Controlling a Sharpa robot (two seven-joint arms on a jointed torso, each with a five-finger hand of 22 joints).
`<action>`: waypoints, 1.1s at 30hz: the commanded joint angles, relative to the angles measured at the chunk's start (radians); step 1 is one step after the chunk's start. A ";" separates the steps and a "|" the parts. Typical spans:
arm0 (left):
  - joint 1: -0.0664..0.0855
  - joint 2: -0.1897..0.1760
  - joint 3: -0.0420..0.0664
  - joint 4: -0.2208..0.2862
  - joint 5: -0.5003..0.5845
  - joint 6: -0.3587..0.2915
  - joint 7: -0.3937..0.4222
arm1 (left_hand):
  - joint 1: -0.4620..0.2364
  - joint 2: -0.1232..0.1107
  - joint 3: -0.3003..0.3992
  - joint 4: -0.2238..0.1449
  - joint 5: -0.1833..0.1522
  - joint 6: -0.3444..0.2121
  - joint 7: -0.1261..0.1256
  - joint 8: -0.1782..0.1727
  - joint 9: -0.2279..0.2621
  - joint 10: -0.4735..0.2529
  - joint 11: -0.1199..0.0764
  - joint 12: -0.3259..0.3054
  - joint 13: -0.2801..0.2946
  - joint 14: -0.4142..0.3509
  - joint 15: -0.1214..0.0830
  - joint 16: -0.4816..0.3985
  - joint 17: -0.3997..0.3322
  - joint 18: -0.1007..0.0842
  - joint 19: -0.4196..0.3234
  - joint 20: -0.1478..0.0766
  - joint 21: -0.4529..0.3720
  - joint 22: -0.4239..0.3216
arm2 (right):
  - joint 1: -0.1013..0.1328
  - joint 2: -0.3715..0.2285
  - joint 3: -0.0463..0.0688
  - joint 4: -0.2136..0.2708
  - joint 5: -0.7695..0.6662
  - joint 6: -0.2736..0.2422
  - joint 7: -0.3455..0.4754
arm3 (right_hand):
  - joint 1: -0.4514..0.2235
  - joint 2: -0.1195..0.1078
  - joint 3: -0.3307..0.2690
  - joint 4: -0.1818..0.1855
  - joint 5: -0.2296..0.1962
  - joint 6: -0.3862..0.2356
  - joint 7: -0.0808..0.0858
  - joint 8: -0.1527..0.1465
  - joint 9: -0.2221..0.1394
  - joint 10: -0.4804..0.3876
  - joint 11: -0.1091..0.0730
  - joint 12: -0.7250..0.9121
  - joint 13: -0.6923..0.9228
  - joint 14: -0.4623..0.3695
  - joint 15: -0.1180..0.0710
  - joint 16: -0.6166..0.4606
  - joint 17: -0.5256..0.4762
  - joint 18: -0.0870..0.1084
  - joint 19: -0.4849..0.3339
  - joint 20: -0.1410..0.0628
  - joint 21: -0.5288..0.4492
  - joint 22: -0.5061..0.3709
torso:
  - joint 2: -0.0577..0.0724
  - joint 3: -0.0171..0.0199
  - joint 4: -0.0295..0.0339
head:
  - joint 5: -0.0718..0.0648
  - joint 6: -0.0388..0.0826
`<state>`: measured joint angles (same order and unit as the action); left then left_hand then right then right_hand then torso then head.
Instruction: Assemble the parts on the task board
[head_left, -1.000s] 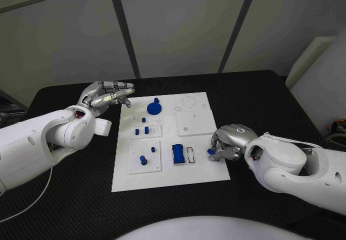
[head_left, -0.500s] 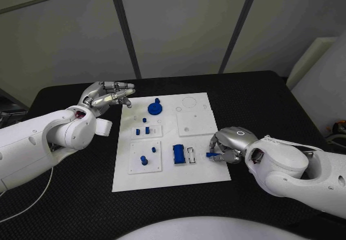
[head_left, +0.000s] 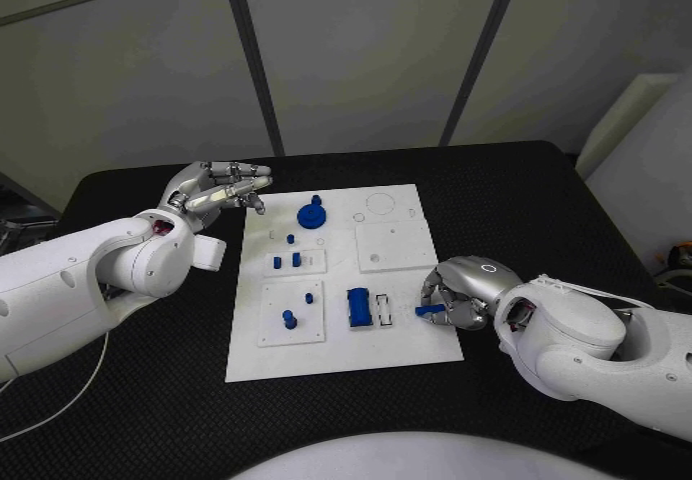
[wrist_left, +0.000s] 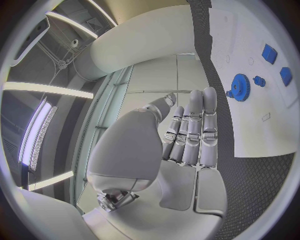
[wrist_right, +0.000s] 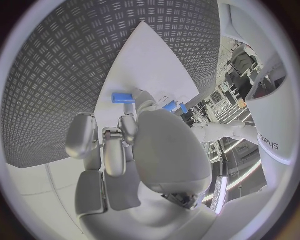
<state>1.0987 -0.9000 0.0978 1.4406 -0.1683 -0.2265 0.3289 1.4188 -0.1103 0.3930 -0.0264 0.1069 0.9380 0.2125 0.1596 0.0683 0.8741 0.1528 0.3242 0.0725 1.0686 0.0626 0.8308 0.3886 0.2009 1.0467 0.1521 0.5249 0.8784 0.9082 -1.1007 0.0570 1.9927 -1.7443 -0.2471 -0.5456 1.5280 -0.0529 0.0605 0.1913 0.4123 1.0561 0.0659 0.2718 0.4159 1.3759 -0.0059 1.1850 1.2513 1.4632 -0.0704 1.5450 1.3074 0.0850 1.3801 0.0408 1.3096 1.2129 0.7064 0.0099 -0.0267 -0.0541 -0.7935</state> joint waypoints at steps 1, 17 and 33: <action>0.001 0.001 0.001 0.001 0.003 0.011 0.003 | -0.001 0.009 -0.002 -0.001 -0.005 -0.004 0.001 0.006 0.000 -0.006 -0.002 0.004 0.001 -0.006 0.000 -0.004 -0.001 -0.019 -0.007 0.000 -0.003 -0.001 | -0.001 0.001 -0.001 0.008 0.049 -0.087 -0.012 | -0.013 0.002 0.018 0.004 0.004 0.013 -0.003 0.004 0.011 0.012 -0.008 0.007 0.002 0.100 -0.006 0.005 0.227 -0.007 0.000 -0.005 0.006 0.002 | 0.000 0.0001 0.0004 | 0.002 0.001; 0.001 0.002 0.001 0.004 0.003 0.013 0.004 | -0.001 0.009 -0.002 -0.001 -0.005 -0.004 0.001 0.006 0.000 -0.006 -0.002 0.004 0.001 -0.006 0.000 -0.004 -0.001 -0.019 -0.007 0.000 -0.003 -0.001 | 0.001 0.072 0.000 -0.013 0.156 -0.220 -0.018 | -0.071 -0.042 0.109 0.030 0.004 0.017 -0.008 0.010 0.026 0.024 -0.011 0.021 0.014 0.101 -0.008 0.010 0.235 -0.009 0.007 -0.007 0.013 0.014 | 0.001 -0.0011 0.0003 | 0.003 0.002; 0.001 0.002 0.001 0.007 0.003 0.016 0.001 | -0.001 0.009 -0.002 -0.001 -0.005 -0.004 0.001 0.006 0.000 -0.006 -0.002 0.004 0.001 -0.006 0.000 -0.004 -0.001 -0.019 -0.007 0.000 -0.003 -0.001 | 0.001 0.136 -0.001 -0.067 0.236 -0.106 -0.027 | -0.184 -0.062 0.117 0.085 0.055 0.041 -0.020 0.035 0.050 0.038 -0.020 0.033 0.023 0.102 -0.015 0.012 0.240 -0.010 0.011 -0.011 0.015 0.020 | 0.000 -0.0002 -0.0009 | 0.007 -0.001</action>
<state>1.0987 -0.8987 0.0978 1.4454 -0.1683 -0.2241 0.3282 1.4188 -0.1103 0.3930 -0.0263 0.1069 0.9380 0.2125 0.1596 0.0683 0.8742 0.1528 0.3242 0.0725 1.0686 0.0626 0.8308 0.3889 0.2009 1.0467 0.1521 0.5249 0.8786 0.9083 -0.9679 0.0562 1.9262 -1.5370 -0.3938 -0.5685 1.3502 -0.1143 0.1772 0.2723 0.4619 1.0702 0.0662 0.3014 0.4508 1.4061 -0.0285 1.2120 1.2729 1.4669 -0.0772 1.5506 1.3073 0.0851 1.3870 0.0339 1.3196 1.2316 0.7072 0.0091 -0.0264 -0.0472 -0.7935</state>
